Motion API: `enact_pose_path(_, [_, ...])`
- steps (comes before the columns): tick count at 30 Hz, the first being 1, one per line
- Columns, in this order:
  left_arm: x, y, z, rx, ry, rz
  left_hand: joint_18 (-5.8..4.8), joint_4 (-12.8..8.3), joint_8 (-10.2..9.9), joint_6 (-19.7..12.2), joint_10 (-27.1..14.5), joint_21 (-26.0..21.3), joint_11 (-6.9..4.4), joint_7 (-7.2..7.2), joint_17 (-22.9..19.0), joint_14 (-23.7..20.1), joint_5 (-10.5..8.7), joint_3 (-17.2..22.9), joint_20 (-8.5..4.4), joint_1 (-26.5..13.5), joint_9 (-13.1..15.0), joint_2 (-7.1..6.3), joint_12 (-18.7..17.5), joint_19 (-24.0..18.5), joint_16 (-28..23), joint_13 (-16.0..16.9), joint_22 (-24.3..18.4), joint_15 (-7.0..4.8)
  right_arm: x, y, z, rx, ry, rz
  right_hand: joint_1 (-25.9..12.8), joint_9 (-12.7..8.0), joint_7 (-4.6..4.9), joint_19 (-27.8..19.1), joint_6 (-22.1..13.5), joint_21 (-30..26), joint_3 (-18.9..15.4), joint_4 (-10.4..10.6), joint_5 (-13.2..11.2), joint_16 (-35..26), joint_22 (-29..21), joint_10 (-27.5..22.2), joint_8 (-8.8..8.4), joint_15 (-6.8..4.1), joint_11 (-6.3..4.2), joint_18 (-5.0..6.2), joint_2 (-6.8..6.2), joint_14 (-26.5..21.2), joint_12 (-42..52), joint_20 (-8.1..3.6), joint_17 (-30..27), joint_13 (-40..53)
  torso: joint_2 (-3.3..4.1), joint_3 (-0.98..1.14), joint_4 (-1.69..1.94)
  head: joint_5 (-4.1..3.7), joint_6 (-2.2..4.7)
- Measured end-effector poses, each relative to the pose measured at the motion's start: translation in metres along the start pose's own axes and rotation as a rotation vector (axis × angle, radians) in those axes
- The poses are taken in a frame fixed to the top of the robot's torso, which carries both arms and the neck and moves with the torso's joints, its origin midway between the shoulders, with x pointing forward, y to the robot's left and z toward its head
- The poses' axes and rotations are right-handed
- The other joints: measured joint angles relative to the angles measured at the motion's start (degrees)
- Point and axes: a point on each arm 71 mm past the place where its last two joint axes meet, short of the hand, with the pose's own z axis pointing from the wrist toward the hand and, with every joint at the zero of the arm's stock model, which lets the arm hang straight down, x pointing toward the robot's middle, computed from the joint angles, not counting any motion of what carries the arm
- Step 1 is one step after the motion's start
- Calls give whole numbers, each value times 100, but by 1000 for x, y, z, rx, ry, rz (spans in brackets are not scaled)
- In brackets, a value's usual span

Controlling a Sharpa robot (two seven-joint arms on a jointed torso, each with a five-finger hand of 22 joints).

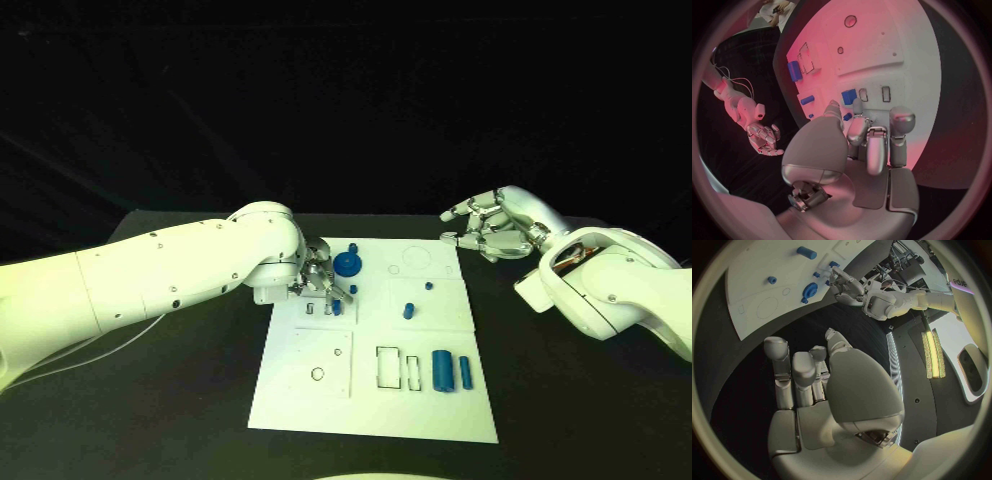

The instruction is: Assemble the parts on the task board

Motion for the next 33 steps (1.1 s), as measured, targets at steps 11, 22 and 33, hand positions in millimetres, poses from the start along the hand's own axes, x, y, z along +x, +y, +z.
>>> enact_pose_path(11, [1, -2, 1, 1, 11, 9, 1, -16, 78, -82, -21, 67, 20, 0, 5, 0, 0, 17, 0, 220, 108, 139, 0, 0, 0, 5, 49, 0, 0, -2, 0, 6, 3, -2, 0, 0, 0, 0, 0, -6, 16, 16, 3, 0, 0, 0, 0, 0, 0, 0, 0, 0, 0, 0, 1, 0, 2, 1, -4, 5, 1])
enact_pose_path(22, [3, -3, 3, -2, 22, 14, 1, -42, 106, -122, -33, 97, 10, 1, 4, 0, 0, 71, 0, 455, 181, 198, -1, 0, 0, 21, 90, 0, 0, -3, 0, 10, 4, -3, 0, -5, 0, 0, 0, -27, 16, 16, 34, -29, -5, 0, 0, 0, 0, 0, 0, 0, 0, 0, 1, -9, 4, 1, -5, 2, -10])
enact_pose_path(33, [4, -3, 3, -2, 33, 22, 1, -56, 106, -163, -52, 97, 9, 1, 3, 0, 0, 121, 0, 530, 204, 211, -1, 0, 0, 24, 98, 0, 0, -3, 0, 11, 6, -4, 0, -4, 0, 0, 0, -27, 16, 16, 34, -29, -5, 0, 0, 0, 0, 0, 0, 0, 0, 0, 1, -9, 7, 1, 0, -9, -23])
